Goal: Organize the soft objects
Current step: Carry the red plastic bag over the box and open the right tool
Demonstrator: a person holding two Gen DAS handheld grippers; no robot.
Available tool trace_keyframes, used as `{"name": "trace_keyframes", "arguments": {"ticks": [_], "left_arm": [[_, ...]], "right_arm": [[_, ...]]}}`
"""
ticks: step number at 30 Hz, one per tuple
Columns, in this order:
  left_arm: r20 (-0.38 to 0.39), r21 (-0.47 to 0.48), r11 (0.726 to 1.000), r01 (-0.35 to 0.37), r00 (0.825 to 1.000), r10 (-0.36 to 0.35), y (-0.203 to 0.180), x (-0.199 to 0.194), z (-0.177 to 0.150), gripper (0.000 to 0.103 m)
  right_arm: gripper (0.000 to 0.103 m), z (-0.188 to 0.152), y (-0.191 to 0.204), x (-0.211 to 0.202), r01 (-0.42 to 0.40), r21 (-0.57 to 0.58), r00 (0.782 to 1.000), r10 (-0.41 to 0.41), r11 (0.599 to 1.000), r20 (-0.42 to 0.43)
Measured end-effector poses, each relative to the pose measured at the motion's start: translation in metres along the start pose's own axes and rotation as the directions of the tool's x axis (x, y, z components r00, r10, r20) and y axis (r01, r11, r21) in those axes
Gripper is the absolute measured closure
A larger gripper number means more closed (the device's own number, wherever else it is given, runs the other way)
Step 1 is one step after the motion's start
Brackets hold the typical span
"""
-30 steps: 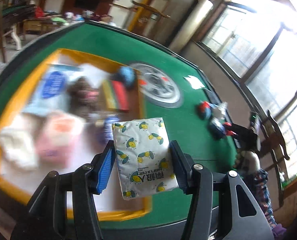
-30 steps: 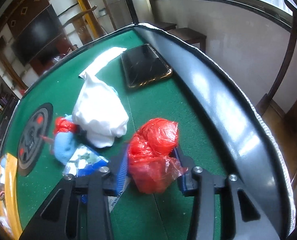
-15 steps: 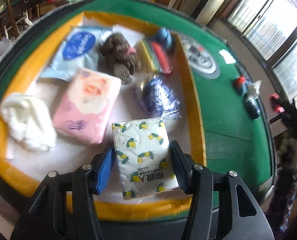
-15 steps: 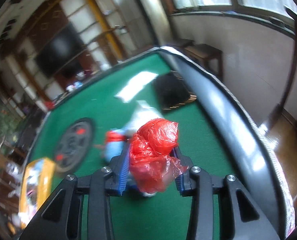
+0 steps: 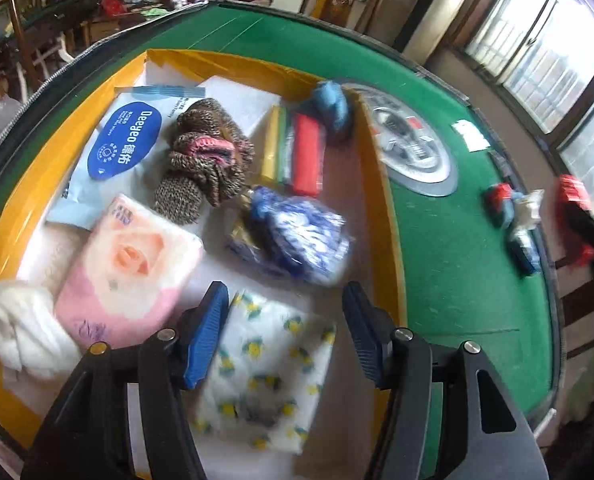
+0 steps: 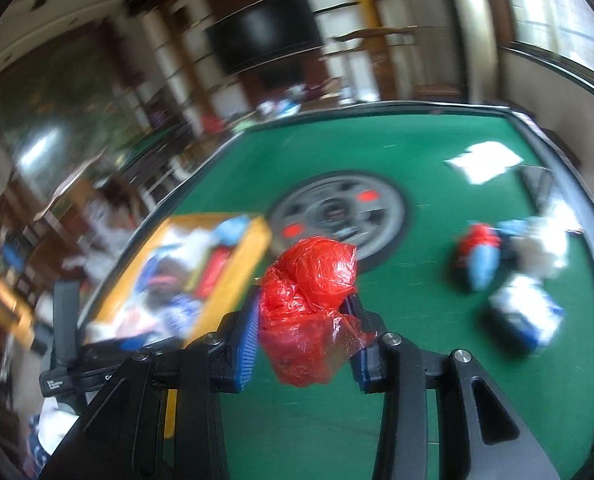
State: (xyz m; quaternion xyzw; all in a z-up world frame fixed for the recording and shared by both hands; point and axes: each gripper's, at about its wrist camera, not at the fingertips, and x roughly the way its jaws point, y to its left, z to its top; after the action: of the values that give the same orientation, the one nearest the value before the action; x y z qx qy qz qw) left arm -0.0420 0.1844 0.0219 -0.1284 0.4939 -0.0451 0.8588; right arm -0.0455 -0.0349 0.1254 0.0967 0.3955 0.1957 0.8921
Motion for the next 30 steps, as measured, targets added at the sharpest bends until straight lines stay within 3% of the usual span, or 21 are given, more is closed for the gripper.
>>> {"name": "trace_keyframes", "arguments": {"ticks": [7, 11, 15, 22, 26, 30], "left_arm": [[0.051, -0.048, 0.992, 0.113, 0.993, -0.111, 0.032, -0.044, -0.013, 0.041], [0.085, -0.121, 0.983, 0.135, 0.988, -0.126, 0.066, -0.061, -0.021, 0.041], [0.129, -0.180, 0.973, 0.147, 0.984, -0.125, 0.098, -0.076, -0.027, 0.041], [0.158, -0.184, 0.968, 0.168, 0.978, -0.140, 0.111, -0.084, -0.034, 0.039], [0.156, -0.192, 0.964, 0.182, 0.976, -0.153, 0.115, -0.081, -0.035, 0.039], [0.159, -0.201, 0.961, 0.189, 0.975, -0.158, 0.121, -0.082, -0.036, 0.039]], "right_arm": [[0.068, -0.016, 0.064, 0.053, -0.135, -0.081, 0.982, 0.123, 0.988, -0.140], [0.068, -0.027, 0.091, 0.076, -0.191, -0.109, 0.964, 0.166, 0.975, -0.206], [0.068, -0.035, 0.121, 0.094, -0.222, -0.151, 0.951, 0.180, 0.963, -0.251], [0.068, -0.035, 0.160, 0.131, -0.236, -0.201, 0.936, 0.167, 0.951, -0.309], [0.067, -0.038, 0.166, 0.151, -0.271, -0.163, 0.908, 0.195, 0.949, -0.372], [0.067, -0.039, 0.165, 0.163, -0.237, -0.188, 0.915, 0.154, 0.953, -0.374]]}}
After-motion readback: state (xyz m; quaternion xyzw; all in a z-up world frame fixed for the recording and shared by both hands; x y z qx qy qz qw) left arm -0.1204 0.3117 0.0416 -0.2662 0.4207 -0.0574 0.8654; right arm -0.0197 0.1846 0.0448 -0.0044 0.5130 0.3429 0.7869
